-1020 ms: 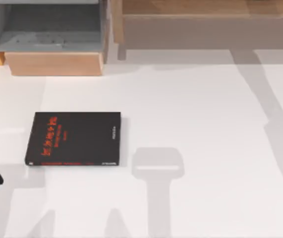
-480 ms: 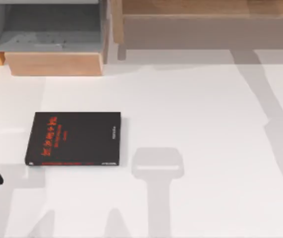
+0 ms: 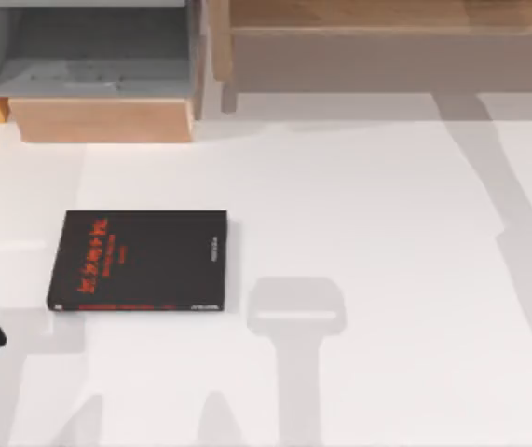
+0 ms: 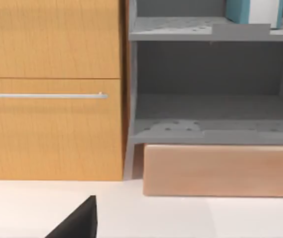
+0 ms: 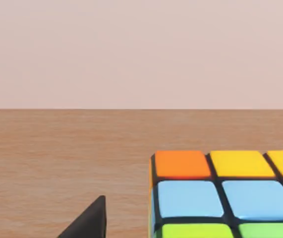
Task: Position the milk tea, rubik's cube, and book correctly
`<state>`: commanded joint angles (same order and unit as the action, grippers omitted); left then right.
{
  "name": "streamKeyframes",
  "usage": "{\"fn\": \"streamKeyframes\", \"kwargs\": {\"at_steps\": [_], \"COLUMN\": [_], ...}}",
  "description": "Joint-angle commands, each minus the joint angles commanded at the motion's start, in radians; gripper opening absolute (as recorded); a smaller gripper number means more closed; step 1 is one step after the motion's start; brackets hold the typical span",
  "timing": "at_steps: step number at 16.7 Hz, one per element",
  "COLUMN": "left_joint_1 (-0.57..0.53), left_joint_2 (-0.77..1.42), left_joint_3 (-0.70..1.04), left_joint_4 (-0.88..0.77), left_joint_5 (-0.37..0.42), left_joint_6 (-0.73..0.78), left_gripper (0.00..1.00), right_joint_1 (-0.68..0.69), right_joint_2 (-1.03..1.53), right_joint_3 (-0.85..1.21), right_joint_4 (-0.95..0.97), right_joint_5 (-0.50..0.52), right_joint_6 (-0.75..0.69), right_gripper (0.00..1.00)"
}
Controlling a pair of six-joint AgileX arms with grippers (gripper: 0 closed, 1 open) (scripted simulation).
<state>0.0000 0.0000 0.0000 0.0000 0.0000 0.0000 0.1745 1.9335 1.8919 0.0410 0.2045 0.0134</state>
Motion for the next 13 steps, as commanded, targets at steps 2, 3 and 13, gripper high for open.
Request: {"fn": "streamKeyframes", "kwargs": {"at_steps": [2, 3, 13], "left_joint_1": [0.0, 0.0, 0.0], "left_joint_2": [0.0, 0.0, 0.0], "left_joint_3": [0.0, 0.0, 0.0], "left_joint_4": [0.0, 0.0, 0.0], "left_joint_5": [0.0, 0.0, 0.0], "left_joint_6": [0.0, 0.0, 0.0], "left_gripper": [1.0, 1.0, 1.0], "right_joint_1": [0.0, 0.0, 0.017], "right_joint_2": [0.0, 0.0, -0.124], "right_joint_3": [0.0, 0.0, -0.162], "right_joint_4": [0.0, 0.0, 0.038], "right_joint_5": [0.0, 0.0, 0.014], "right_joint_6": [0.0, 0.0, 0.001], "right_gripper": [1.0, 1.0, 1.0]}}
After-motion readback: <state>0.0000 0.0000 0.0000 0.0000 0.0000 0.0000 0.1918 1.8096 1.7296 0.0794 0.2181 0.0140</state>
